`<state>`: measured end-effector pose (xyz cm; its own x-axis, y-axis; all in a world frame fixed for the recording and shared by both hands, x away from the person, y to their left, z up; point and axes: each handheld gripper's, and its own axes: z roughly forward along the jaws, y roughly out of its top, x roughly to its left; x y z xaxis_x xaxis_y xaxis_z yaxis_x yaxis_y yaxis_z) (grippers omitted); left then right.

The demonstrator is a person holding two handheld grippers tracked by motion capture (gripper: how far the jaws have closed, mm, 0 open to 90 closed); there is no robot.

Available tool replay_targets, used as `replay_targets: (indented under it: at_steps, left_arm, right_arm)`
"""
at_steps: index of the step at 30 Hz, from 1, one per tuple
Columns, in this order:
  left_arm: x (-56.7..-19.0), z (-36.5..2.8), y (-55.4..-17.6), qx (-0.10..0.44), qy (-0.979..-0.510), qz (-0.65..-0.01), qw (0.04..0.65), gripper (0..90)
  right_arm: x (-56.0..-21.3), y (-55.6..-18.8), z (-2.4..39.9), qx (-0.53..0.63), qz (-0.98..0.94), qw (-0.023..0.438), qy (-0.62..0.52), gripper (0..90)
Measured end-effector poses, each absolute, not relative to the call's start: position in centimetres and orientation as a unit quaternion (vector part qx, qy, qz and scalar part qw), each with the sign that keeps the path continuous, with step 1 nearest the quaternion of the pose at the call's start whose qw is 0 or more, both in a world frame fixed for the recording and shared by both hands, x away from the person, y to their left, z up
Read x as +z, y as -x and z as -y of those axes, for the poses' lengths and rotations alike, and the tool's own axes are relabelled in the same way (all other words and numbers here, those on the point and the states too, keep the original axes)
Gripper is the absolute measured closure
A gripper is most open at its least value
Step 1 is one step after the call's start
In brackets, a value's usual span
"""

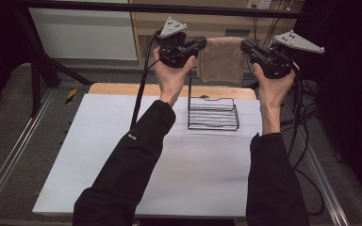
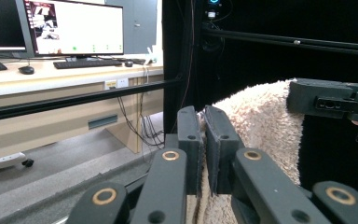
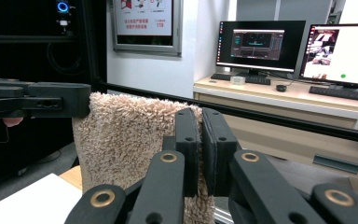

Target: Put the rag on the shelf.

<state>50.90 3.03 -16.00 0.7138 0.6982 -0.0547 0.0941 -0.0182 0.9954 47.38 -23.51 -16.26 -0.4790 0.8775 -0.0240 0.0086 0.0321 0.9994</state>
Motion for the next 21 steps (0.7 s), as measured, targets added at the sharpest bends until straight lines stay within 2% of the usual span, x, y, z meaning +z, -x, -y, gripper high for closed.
replay_targets:
  at_steps: [21]
  left_arm:
    - [-15.8,-2.5,-53.7,0.248,-0.681,-0.301,0.62,85.2]
  right_arm:
    - [-16.8,-50.5,23.6,0.592,-0.619,0.365,-0.365,86.1]
